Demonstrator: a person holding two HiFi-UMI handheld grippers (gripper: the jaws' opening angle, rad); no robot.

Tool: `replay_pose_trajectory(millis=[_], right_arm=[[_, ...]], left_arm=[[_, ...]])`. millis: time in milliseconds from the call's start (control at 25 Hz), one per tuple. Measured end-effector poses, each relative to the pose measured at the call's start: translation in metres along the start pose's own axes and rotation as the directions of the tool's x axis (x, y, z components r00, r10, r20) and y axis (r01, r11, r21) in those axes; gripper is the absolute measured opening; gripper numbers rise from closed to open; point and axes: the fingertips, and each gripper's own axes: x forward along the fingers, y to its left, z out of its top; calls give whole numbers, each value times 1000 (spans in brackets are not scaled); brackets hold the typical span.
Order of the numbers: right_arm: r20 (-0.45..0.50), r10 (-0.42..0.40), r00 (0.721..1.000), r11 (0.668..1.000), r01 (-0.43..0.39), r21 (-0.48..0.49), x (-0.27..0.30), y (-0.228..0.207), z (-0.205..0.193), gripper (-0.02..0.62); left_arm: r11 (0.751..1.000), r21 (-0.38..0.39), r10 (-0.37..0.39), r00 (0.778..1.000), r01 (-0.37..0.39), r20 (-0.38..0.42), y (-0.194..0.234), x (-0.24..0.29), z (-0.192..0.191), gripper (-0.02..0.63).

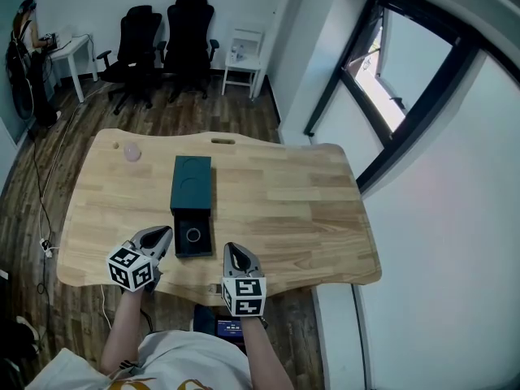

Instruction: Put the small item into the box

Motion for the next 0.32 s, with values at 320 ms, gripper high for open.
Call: replay_pose_trajectory(millis=[320], right_arm=[[-14, -3, 1000, 1000, 3, 9, 3, -7, -7, 3]], left_arm=[[1000, 6, 12, 1000, -12, 5, 5, 4, -2, 3]])
